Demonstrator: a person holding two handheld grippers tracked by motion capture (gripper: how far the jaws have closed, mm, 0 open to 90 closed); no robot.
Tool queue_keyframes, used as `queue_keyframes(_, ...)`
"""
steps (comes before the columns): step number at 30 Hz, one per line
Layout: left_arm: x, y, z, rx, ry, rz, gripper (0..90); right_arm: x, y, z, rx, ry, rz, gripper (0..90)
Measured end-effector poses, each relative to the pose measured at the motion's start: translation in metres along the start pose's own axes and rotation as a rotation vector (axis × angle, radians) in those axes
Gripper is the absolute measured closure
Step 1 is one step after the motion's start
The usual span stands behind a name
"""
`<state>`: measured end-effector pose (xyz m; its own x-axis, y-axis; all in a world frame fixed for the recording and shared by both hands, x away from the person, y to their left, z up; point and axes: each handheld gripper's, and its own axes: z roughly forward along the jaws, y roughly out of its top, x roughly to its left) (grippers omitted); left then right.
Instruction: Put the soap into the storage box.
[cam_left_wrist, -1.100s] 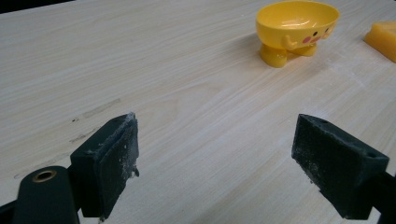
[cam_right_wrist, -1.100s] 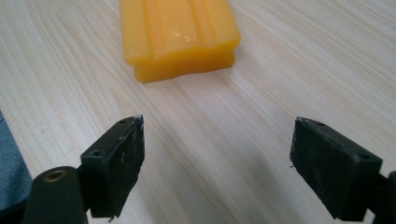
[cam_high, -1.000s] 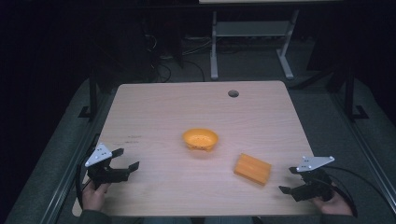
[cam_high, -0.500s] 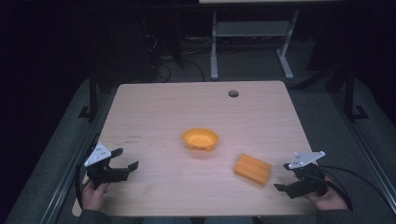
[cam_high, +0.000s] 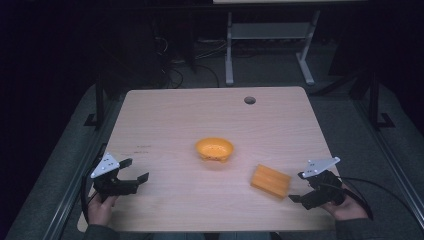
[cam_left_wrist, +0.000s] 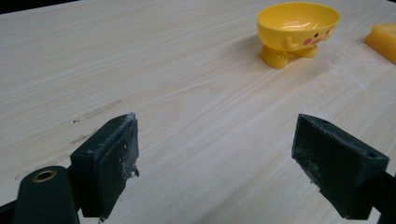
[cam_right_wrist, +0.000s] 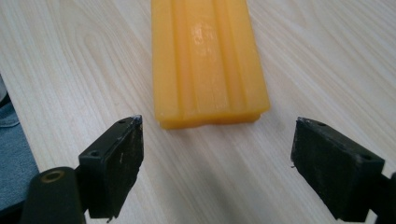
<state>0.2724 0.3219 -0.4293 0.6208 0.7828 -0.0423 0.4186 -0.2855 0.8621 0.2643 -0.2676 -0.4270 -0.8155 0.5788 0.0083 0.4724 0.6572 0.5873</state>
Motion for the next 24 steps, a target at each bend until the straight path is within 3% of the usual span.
queue_keyframes(13,0.0,0.0,0.0,-0.001,-0.002,0.002,14.1,0.0,0.026,0.012,0.03,0.023,-0.037,15.5)
queue_keyframes(24,0.0,0.0,0.0,-0.002,-0.005,0.003,14.1,-0.001,0.036,0.019,0.039,0.04,-0.045,15.0)
